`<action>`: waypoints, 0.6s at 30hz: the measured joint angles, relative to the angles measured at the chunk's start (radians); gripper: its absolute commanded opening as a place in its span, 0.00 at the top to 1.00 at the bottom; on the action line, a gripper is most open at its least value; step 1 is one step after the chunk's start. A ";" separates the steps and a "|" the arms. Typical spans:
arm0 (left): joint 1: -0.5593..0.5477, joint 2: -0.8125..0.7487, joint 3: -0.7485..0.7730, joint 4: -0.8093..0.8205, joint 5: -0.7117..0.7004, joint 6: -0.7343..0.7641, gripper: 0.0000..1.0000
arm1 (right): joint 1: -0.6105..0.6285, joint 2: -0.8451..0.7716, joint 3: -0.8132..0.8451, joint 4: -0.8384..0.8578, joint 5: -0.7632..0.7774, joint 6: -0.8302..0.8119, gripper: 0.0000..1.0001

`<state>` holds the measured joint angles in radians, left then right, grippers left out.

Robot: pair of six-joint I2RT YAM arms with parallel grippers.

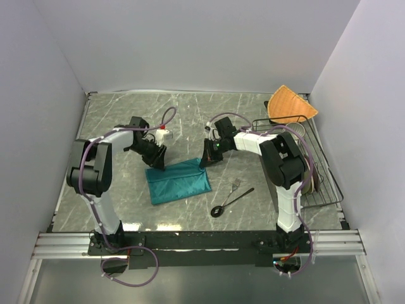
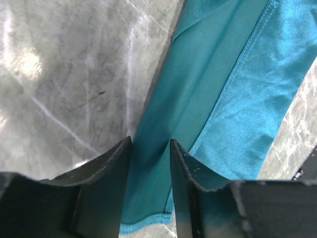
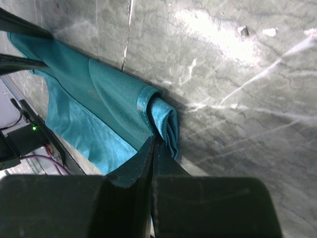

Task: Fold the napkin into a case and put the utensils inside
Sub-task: Smooth out the 2/3-rectangle-folded napkin at the center of the board.

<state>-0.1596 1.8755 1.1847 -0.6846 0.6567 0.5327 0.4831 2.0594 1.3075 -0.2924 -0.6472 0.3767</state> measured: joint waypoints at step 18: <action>-0.144 -0.369 -0.243 0.214 -0.121 -0.036 0.55 | -0.002 -0.002 0.004 -0.012 0.017 -0.030 1.00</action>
<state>-0.3035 1.5070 0.9417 -0.4709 0.5358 0.4969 0.4816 2.0575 1.3113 -0.3042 -0.6300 0.3470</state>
